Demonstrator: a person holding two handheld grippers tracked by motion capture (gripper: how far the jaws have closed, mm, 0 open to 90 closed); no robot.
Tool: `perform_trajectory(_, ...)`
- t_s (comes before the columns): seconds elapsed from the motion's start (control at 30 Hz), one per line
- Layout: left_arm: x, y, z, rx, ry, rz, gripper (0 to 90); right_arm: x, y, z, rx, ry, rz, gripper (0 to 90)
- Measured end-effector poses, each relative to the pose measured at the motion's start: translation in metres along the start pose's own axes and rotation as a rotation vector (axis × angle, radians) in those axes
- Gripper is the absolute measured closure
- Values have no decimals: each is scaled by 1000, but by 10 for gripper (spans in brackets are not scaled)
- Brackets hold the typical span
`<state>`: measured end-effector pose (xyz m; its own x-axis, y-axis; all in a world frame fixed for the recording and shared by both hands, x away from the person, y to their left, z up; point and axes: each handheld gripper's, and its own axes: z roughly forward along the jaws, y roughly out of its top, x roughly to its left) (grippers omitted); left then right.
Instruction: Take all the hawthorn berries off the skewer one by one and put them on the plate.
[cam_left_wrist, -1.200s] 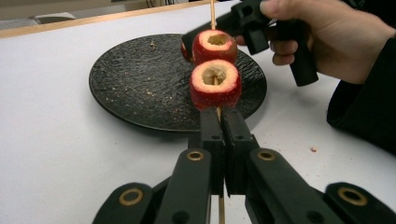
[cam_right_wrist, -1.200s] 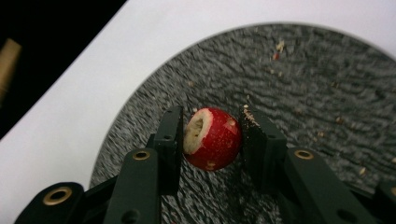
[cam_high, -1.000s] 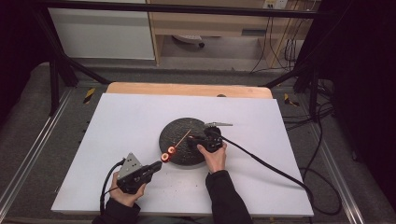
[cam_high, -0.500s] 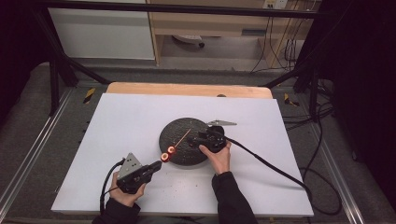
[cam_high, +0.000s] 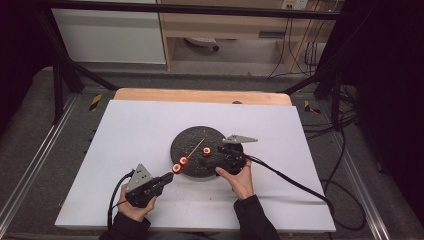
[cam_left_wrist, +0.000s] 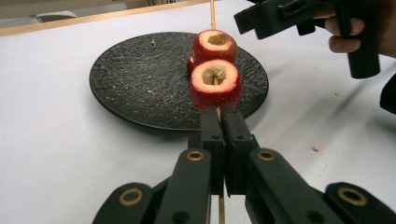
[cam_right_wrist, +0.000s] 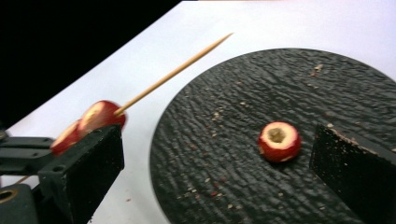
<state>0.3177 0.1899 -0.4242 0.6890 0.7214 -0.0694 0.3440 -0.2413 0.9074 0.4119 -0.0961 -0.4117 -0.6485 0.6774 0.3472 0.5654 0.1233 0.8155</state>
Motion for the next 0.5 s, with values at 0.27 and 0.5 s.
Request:
perform_trajectory(0.27, -1, 0, 1, 4, 1, 2, 883, 12, -7, -2, -1, 29, -1, 39)
perform_trajectory(0.5, -1, 0, 2, 4, 0, 4, 883, 22, -8, 4, -22, 70, 24, 52)
